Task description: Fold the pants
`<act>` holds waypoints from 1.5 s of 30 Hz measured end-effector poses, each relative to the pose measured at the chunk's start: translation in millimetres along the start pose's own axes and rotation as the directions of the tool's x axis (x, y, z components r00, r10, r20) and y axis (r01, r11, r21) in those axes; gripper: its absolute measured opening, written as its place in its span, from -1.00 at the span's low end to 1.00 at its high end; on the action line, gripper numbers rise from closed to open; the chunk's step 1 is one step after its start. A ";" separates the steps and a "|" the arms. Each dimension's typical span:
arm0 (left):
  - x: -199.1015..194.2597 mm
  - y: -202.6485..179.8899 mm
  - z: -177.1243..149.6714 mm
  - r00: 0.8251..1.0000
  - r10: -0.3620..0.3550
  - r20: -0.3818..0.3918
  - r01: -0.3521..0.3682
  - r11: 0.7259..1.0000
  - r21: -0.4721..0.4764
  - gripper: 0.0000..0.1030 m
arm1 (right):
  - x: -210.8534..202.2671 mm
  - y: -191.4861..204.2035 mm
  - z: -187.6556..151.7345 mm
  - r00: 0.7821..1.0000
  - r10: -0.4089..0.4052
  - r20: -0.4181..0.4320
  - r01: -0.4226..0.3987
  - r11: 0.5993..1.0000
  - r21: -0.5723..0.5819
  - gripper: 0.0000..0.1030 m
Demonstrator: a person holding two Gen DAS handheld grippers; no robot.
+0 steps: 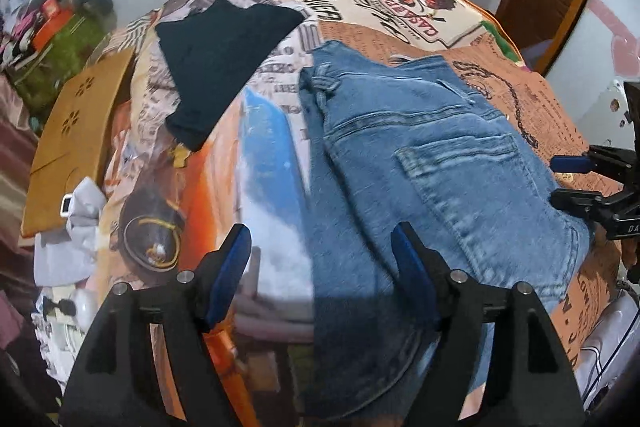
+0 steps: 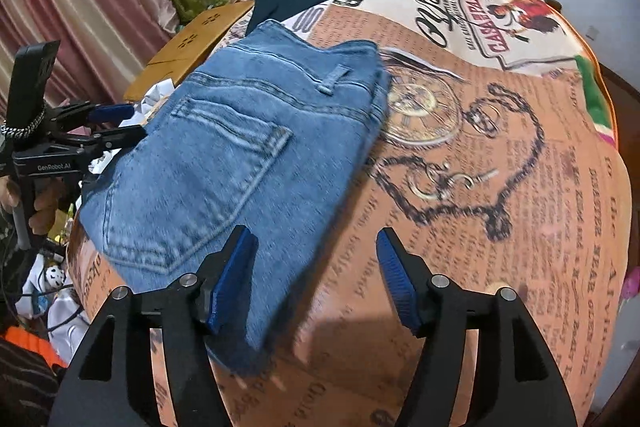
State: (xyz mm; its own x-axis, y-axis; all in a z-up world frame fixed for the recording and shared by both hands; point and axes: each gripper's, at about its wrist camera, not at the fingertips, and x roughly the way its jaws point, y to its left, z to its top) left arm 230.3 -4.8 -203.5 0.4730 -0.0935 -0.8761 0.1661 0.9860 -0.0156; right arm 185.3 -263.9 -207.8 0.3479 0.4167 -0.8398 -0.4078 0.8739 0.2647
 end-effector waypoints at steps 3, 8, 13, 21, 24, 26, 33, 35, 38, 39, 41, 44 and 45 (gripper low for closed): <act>-3.1 14.0 2.6 0.999 0.047 -0.009 -0.048 0.998 -0.039 0.42 | -6.4 -4.1 -1.7 1.000 0.004 0.010 -0.004 1.000 0.018 0.26; -16.6 31.7 21.9 1.000 0.002 0.031 0.001 0.993 -0.117 0.42 | -15.2 -7.8 12.7 0.998 -0.026 0.050 0.025 0.999 0.025 0.26; -9.6 20.8 48.1 0.997 -0.069 0.030 0.072 0.991 -0.110 0.56 | -17.9 -20.8 29.2 0.993 0.022 0.114 -0.034 0.994 0.106 0.50; 48.6 5.2 64.6 0.983 -0.137 -0.119 0.126 0.987 -0.099 0.57 | 39.1 -39.1 36.9 0.985 0.172 -0.006 -0.165 0.954 0.250 0.50; 59.6 6.4 68.1 0.976 -0.169 -0.136 0.154 0.981 -0.116 0.60 | 52.7 -41.7 38.0 0.966 0.257 -0.008 -0.245 0.929 0.279 0.52; 68.2 5.0 72.0 0.968 -0.196 -0.159 0.178 0.977 -0.116 0.61 | 59.5 -40.3 42.1 0.957 0.288 -0.011 -0.274 0.922 0.274 0.56; 89.4 12.7 75.9 0.914 -0.348 -0.208 0.314 0.932 -0.182 0.41 | 73.9 -37.2 56.5 0.936 0.350 -0.020 -0.331 0.902 0.278 0.34; 89.8 15.1 76.0 0.900 -0.384 -0.205 0.345 0.916 -0.202 0.27 | 74.2 -37.9 59.1 0.936 0.351 -0.027 -0.331 0.903 0.275 0.09; 83.2 11.0 75.8 0.901 -0.388 -0.194 0.356 0.917 -0.180 0.11 | 71.6 -40.0 59.8 0.934 0.357 -0.028 -0.334 0.898 0.287 -0.15; 79.0 8.2 76.2 0.908 -0.375 -0.187 0.348 0.923 -0.164 0.05 | 69.4 -41.0 60.0 0.934 0.356 -0.024 -0.334 0.897 0.290 -0.22; 69.8 3.2 77.8 0.922 -0.348 -0.169 0.331 0.936 -0.123 -0.10 | 61.9 -39.3 60.5 0.941 0.338 -0.016 -0.320 0.905 0.281 -0.41; 52.2 -2.0 82.5 0.938 -0.320 -0.132 0.311 0.947 -0.081 -0.26 | 49.0 -33.9 66.1 0.952 0.305 -0.001 -0.295 0.922 0.253 -0.56; 44.9 -2.6 84.3 0.942 -0.314 -0.117 0.307 0.949 -0.072 -0.28 | 45.7 -33.6 68.8 0.953 0.302 0.005 -0.294 0.923 0.247 -0.57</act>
State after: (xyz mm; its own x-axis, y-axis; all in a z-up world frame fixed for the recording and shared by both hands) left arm 324.1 -23.2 -202.1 0.2924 -0.3814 -0.8769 0.2406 0.9169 -0.3186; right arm 273.0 -257.0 -222.5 0.2126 0.6625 -0.7183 -0.2699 0.7463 0.6084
